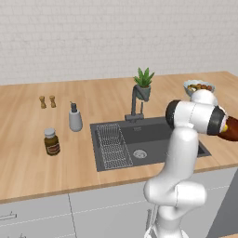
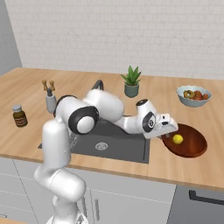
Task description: Pick the lemon from the sink and place it in the bowl. Then pick the bowl and place it in the microwave. Then close the microwave door and press the start button.
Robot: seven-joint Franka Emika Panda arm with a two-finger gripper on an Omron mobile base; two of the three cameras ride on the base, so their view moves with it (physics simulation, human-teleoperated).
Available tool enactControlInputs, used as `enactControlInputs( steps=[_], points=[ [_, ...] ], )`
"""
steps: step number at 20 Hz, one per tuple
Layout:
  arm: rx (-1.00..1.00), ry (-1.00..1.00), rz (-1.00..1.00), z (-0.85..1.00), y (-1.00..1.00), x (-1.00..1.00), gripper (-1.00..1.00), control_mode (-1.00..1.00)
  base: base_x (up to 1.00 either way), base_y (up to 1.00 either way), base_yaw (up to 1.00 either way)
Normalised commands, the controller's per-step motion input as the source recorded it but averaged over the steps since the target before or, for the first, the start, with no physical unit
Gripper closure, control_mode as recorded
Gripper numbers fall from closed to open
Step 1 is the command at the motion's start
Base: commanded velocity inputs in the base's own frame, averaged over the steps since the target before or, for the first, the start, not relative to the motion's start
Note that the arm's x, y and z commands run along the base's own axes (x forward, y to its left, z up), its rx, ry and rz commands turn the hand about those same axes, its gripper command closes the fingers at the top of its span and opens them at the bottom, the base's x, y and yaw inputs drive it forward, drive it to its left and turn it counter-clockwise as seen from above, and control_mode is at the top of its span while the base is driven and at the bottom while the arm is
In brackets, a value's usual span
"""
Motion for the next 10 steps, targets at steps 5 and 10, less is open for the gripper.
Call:
enactControlInputs(
  steps=[5, 10],
  points=[
    [-0.12, 0.00, 0.26, 0.83, 0.18, -0.28, 1.00, -1.00, 0.00, 0.00, 0.00],
    [-0.12, 0.00, 0.29, 1.00, 0.04, -0.20, 1.00, -1.00, 0.00, 0.00, 0.00]
  ],
)
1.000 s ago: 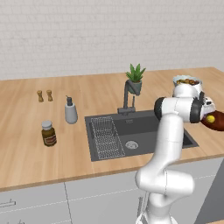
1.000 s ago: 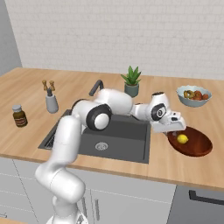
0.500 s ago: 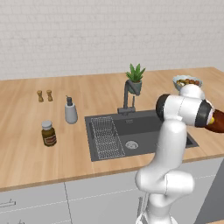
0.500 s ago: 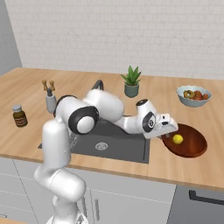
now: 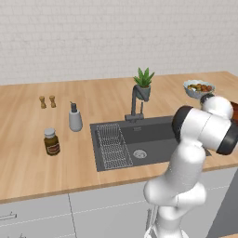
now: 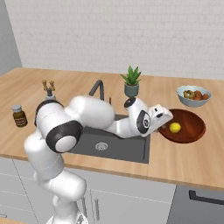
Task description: Pick the lemon from the sink and place it in the bowl. Then pick the bowl and place it in the microwave. Then close the microwave door and press the start button.
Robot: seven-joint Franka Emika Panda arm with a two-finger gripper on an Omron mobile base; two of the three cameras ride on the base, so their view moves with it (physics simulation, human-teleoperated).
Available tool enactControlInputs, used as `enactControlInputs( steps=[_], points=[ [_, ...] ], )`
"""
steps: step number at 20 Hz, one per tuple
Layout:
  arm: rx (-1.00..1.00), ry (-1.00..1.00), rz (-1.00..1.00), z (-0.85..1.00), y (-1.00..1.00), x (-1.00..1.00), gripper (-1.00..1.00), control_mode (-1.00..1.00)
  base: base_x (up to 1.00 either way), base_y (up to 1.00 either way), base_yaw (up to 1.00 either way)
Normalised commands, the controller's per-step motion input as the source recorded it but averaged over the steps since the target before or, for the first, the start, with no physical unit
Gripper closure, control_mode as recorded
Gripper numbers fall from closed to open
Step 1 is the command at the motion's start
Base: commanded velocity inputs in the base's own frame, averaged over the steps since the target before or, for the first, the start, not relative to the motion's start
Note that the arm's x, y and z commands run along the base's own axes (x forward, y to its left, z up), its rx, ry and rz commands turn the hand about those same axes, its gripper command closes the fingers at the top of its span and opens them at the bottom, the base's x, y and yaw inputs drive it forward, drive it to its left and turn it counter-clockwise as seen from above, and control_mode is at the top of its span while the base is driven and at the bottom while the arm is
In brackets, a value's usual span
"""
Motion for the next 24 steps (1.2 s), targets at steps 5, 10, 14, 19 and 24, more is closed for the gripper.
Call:
enactControlInputs(
  steps=[5, 10, 14, 19, 24],
  points=[
    [-0.04, -0.01, 0.31, 0.95, 0.04, -0.31, 1.00, -1.00, 0.00, 0.00, 0.00],
    [0.00, 0.00, 0.34, 0.76, 0.06, -0.50, 1.00, -1.00, 0.00, 0.00, 0.00],
    [-0.07, 0.02, 0.35, 0.77, 0.12, -0.56, 1.00, -1.00, 0.00, 0.00, 0.00],
    [-0.12, 0.16, 0.31, 0.75, 0.32, -0.51, 1.00, -1.00, 0.00, 0.00, 0.00],
    [-0.09, 0.11, 0.24, 0.49, 0.67, -0.50, 1.00, -1.00, 0.00, 0.00, 0.00]
  ],
)
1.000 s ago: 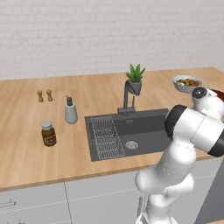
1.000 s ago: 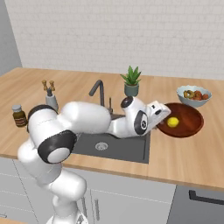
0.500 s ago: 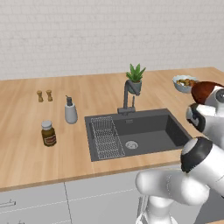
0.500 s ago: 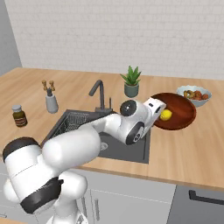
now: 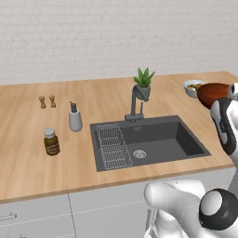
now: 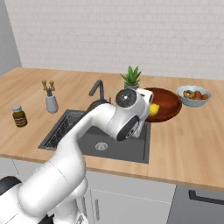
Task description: Pick the lemon from the sink and place it in the bowl. Then pick the bowl and place it in the microwave. Then close the microwave door and press the start button.
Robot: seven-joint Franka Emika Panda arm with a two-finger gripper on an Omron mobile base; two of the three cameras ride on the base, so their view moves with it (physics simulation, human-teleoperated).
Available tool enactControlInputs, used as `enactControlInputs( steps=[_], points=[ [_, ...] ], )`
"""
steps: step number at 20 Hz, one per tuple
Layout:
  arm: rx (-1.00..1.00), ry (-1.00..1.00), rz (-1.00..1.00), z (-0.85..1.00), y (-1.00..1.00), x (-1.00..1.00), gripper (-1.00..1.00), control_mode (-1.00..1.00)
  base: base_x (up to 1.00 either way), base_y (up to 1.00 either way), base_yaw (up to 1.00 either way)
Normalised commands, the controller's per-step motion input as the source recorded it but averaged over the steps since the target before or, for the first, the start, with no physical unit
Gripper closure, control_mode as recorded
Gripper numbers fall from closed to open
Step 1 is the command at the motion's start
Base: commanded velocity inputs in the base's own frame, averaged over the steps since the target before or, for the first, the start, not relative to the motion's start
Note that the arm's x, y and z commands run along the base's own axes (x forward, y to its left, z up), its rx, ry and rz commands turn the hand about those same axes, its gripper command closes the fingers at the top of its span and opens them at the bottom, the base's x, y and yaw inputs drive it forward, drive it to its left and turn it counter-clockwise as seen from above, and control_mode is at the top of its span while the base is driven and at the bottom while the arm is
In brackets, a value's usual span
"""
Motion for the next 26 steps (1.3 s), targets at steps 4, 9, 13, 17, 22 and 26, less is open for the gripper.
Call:
enactControlInputs(
  steps=[4, 9, 13, 17, 22, 26],
  points=[
    [-0.12, -0.02, 0.07, 0.28, 0.88, -0.41, 1.00, -1.00, 0.00, 0.00, 0.00],
    [-0.08, 0.03, 0.04, 0.30, 0.94, -0.21, 1.00, -1.00, 0.00, 0.00, 0.00],
    [0.02, 0.01, 0.01, 0.23, 0.79, -0.14, 1.00, -1.00, 0.00, 0.00, 0.00],
    [0.07, 0.00, 0.05, 0.16, 0.66, -0.21, 1.00, -1.00, 0.00, 0.00, 0.00],
    [0.07, 0.00, 0.02, 0.29, 0.32, -0.28, 1.00, -1.00, 0.00, 0.00, 0.00],
    [0.00, 0.00, 0.00, 0.23, 0.33, -0.16, 1.00, -1.00, 0.00, 0.00, 0.00]
  ],
)
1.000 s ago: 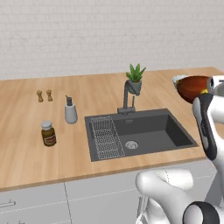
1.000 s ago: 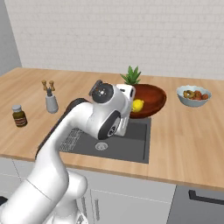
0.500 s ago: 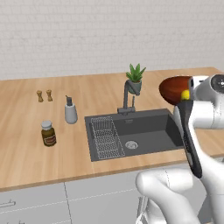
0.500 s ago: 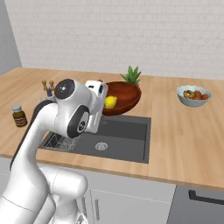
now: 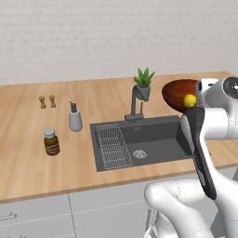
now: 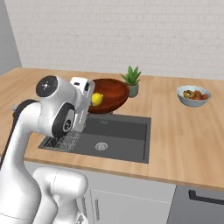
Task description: Pick the lemon from the sink and place it in the bowl. Then pick the bowl and place it in the microwave. Then close the microwave door and press the start button.
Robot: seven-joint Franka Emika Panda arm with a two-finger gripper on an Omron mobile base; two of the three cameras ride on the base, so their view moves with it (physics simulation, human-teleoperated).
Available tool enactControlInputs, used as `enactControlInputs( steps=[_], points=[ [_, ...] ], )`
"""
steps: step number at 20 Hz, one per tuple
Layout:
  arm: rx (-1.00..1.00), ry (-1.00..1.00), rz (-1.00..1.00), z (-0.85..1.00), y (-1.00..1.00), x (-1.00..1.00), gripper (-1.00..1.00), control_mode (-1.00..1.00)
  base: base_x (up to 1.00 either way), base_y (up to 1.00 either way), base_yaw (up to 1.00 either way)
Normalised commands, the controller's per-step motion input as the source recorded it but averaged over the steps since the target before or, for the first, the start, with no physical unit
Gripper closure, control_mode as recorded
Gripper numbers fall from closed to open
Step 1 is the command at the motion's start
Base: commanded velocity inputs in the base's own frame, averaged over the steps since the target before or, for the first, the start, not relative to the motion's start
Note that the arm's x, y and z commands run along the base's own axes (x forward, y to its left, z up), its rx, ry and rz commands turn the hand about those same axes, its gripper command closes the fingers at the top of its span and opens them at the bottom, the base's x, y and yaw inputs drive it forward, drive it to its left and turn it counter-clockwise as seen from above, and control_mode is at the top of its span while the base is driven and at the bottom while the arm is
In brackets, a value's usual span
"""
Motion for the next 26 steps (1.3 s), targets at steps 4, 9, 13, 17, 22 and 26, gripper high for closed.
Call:
enactControlInputs(
  steps=[4, 9, 13, 17, 22, 26],
  points=[
    [0.00, 0.00, 0.01, 0.29, 0.47, -0.21, 1.00, -1.00, 0.00, 0.00, 0.00],
    [0.00, 0.00, 0.01, 0.14, 0.15, -0.18, 1.00, 1.00, -0.25, 0.05, 0.00],
    [0.00, 0.00, 0.00, 0.00, 0.00, 0.00, 1.00, 1.00, -0.69, -0.07, 0.00],
    [0.00, 0.00, 0.00, 0.00, 0.00, 0.00, 1.00, 1.00, -0.43, -0.58, -0.27],
    [0.00, 0.00, 0.00, 0.00, 0.00, 0.00, 1.00, 1.00, 0.00, -0.19, -0.83],
    [0.00, 0.00, 0.00, 0.00, 0.00, 0.00, 1.00, 1.00, 0.00, 0.00, -0.98]
  ],
)
